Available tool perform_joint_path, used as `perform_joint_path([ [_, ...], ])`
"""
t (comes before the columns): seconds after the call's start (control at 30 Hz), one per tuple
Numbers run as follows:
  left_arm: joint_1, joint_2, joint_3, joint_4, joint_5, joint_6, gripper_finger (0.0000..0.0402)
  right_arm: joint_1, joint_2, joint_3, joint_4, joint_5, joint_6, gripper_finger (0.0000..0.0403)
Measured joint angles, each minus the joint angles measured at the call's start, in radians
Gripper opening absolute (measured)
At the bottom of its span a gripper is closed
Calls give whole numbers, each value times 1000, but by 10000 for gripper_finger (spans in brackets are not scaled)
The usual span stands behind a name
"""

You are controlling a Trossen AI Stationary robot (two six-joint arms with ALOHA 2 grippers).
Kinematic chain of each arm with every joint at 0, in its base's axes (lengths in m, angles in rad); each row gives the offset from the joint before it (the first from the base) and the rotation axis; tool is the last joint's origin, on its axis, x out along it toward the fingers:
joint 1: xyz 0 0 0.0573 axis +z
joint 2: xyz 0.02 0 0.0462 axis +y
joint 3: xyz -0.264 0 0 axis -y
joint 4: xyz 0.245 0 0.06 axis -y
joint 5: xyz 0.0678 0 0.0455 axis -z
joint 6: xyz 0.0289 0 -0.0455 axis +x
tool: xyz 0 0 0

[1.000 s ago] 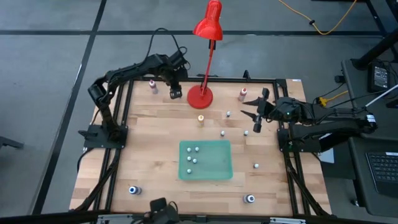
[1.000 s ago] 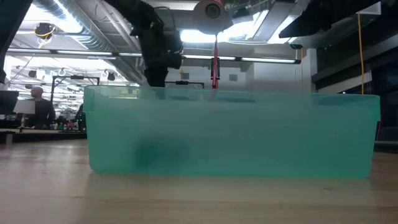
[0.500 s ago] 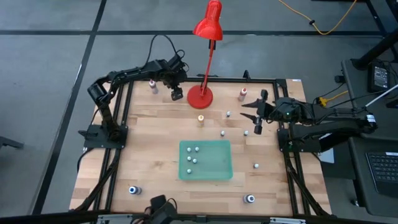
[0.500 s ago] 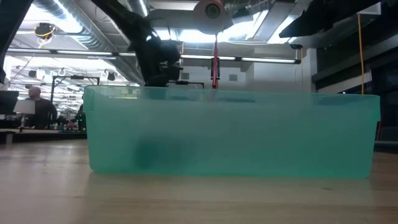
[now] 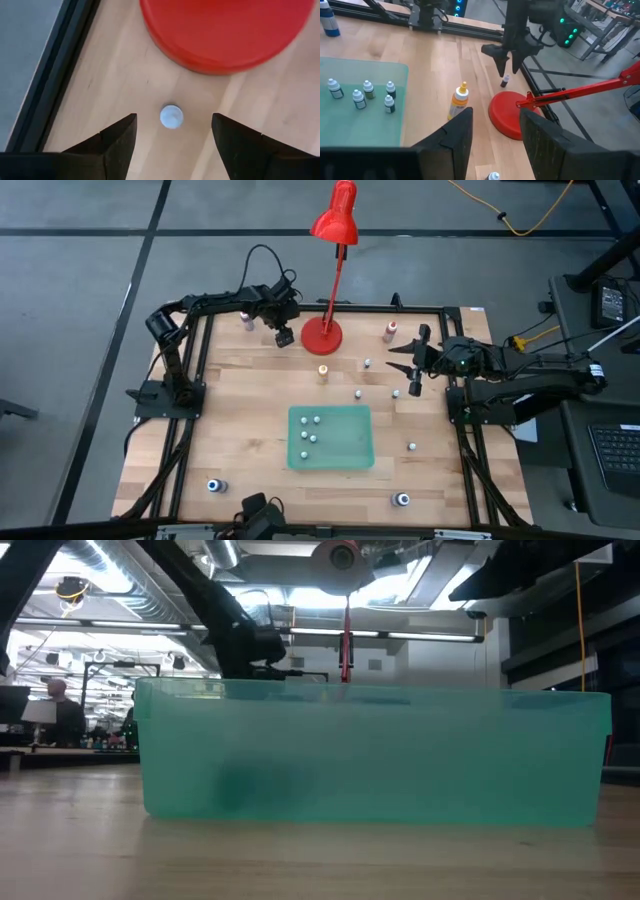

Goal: Pick & Place food coloring
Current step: Put the small black food coloring bottle into the blue bin

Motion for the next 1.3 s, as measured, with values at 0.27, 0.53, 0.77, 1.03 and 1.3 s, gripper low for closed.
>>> perform_joint_path([
  [0.27, 5, 53, 0, 41, -7, 1, 251, 0, 0, 0, -1, -16, 32, 163],
  [0.53, 14, 53, 1, 46, -9, -4, 238, 0, 0, 0, -6, -18, 31, 163],
  [0.77, 19, 53, 1, 45, 7, -12, 195, 0, 0, 0, -6, -18, 29, 163],
  [1.03, 19, 53, 1, 42, 8, -19, 141, 0, 0, 0, -6, -18, 29, 163],
  [1.3, 19, 53, 1, 28, 21, -20, 86, 0, 0, 0, -6, -17, 29, 163],
])
